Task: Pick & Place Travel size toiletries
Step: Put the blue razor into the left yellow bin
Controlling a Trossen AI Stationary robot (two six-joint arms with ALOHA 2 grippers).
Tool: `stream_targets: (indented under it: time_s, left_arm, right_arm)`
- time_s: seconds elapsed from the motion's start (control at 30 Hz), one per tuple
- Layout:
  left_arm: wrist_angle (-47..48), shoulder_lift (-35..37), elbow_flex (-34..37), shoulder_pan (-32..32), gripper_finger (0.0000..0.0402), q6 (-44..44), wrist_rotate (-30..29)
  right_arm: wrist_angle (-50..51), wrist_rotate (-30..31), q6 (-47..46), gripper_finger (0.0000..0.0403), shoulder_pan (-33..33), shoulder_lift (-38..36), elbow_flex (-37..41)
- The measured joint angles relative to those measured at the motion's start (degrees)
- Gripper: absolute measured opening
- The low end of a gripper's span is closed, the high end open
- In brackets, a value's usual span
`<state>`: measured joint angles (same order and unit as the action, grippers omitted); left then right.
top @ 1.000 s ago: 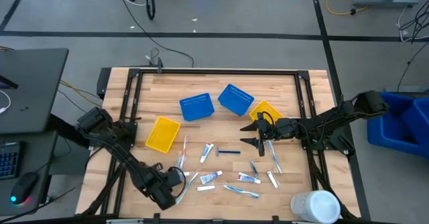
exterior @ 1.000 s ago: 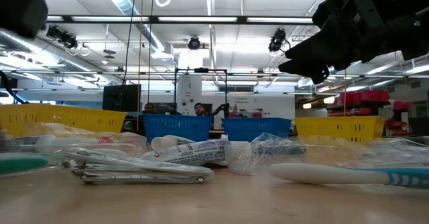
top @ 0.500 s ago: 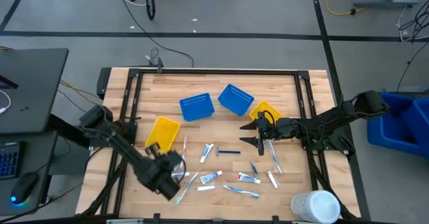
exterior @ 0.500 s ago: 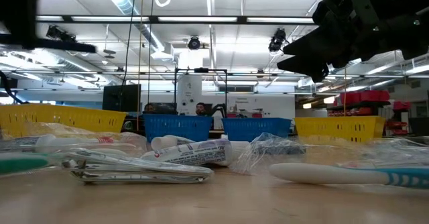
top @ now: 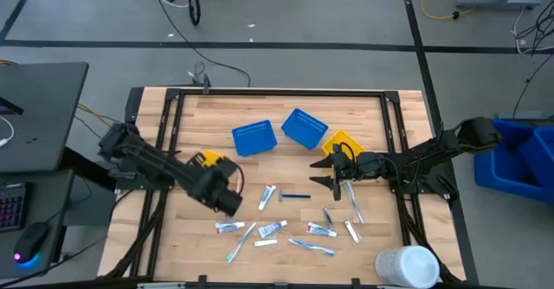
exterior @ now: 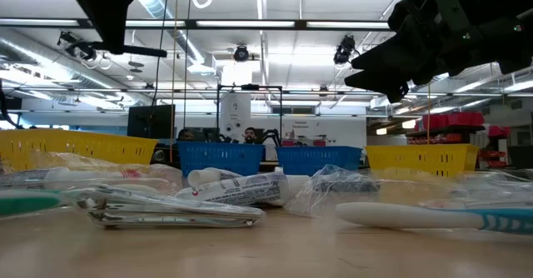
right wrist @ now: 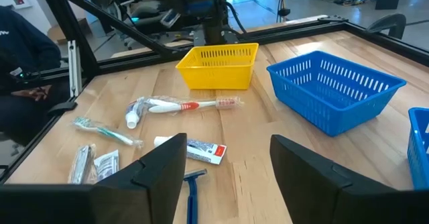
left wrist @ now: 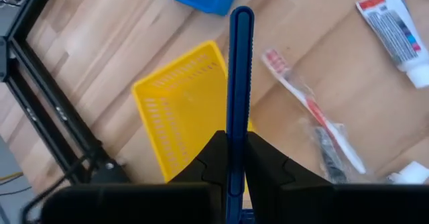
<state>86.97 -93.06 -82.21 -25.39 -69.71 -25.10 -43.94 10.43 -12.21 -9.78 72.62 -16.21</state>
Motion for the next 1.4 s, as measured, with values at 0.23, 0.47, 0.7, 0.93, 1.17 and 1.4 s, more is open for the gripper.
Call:
stream_targets:
  time_s: [0.23,0.47,0.7,0.93,1.17,1.4]
  left_arm:
    - [-1.3,9.8,5.7,3.3,0.0034,-0.1,-0.2]
    - [-13.7,21.9,23.6,5.8,0.0035,-5.3,0.1]
    - [-29.9,27.0,38.8,9.2,0.0035,-4.5,1.8]
    - [-43.0,26.4,47.9,11.6,0.0034,-3.8,6.2]
    - [-45.8,26.4,51.8,13.0,0.0045,-3.4,10.8]
    - [-48.4,26.3,52.5,13.1,0.0067,-1.1,11.9]
  right_arm:
    - [0.0,0.0,0.0,0.0227,0.0,0.0,0.0]
    - [0.0,0.0,0.0,0.0237,0.0,0.0,0.0]
    - [0.1,0.0,0.0,0.0243,0.0,0.0,0.0]
    - [0.5,0.0,0.9,0.0234,0.0,0.0,0.0]
    - [1.4,0.0,1.1,0.0227,0.0,0.0,0.0]
    - [1.8,0.0,0.5,0.0241,0.9,0.0,0.0]
